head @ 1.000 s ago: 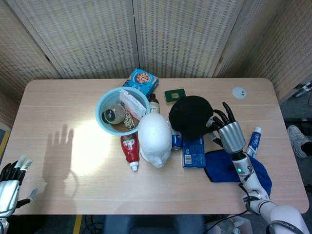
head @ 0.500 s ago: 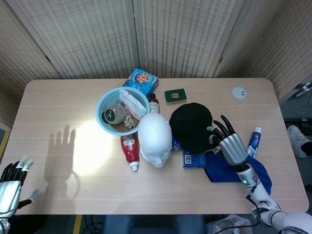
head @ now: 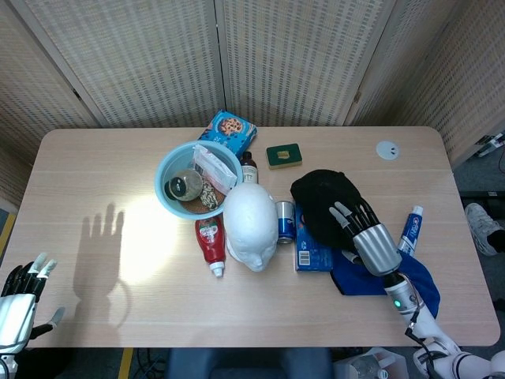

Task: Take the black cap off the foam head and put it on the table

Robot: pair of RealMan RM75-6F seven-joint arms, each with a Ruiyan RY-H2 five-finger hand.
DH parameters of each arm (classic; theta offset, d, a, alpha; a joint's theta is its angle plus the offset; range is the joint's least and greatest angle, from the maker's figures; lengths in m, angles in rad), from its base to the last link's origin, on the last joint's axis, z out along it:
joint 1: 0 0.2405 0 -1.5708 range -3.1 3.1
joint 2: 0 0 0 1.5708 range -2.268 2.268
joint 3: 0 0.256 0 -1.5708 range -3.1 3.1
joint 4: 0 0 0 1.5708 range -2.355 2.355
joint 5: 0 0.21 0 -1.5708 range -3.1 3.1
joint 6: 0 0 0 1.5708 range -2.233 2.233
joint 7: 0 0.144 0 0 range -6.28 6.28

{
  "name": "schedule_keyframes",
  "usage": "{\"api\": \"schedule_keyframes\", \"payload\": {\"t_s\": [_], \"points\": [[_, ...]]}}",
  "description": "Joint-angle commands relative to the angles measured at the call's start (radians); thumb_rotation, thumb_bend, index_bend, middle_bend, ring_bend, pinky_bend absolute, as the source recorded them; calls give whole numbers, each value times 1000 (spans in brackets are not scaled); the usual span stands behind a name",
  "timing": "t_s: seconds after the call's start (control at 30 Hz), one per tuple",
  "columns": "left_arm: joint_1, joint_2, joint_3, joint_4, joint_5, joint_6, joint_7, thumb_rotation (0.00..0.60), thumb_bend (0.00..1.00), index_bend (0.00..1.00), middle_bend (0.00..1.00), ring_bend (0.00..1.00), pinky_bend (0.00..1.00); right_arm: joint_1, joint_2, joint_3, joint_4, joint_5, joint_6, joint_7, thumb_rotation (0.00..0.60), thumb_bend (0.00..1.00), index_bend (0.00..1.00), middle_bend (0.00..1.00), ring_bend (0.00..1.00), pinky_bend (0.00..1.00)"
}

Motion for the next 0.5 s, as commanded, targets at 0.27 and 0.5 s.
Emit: {"api": "schedule_keyframes", "payload": {"t_s": [0.27,0.5], "points": [[2,-1,1,-2,4,4,2,600,246,0,0,0,0,67,178,17,-255,-21,-156,-215,600,0,0,0,0,0],[8,1,-1,6,-4,9,-9,600,246,0,0,0,0,55,216,47,-318,-35,-105,-225,600,0,0,0,0,0]]}}
